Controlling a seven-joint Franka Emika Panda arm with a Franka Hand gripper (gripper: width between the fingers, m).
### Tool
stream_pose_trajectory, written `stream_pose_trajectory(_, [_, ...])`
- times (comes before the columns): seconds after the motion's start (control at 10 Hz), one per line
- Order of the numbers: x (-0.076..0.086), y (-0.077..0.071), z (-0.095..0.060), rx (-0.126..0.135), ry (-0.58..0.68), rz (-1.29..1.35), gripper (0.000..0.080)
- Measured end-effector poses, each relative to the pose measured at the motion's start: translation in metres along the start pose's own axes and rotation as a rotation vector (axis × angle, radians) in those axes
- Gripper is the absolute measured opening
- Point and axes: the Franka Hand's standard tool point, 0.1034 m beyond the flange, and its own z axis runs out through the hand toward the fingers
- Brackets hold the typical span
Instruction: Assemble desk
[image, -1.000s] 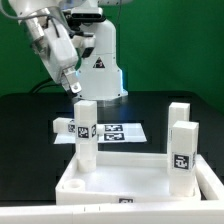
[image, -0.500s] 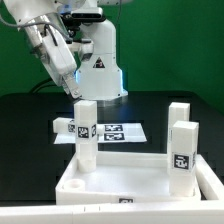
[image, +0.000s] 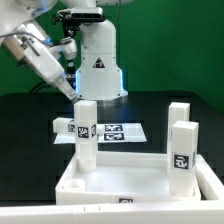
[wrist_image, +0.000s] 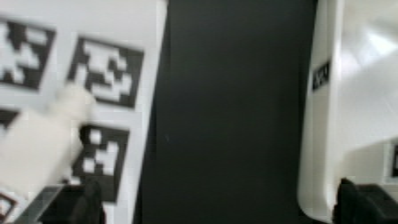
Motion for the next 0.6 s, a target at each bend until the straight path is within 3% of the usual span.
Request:
stream_pose_trajectory(0.2, [-0.0056, 0.0184, 0.0189, -0.053, 0.050, -0.009, 0.0649])
stream_pose_trajectory(0.6, [-0.0044, 0.0206, 0.0194, -0.057, 0.048, -0.007, 0.0649])
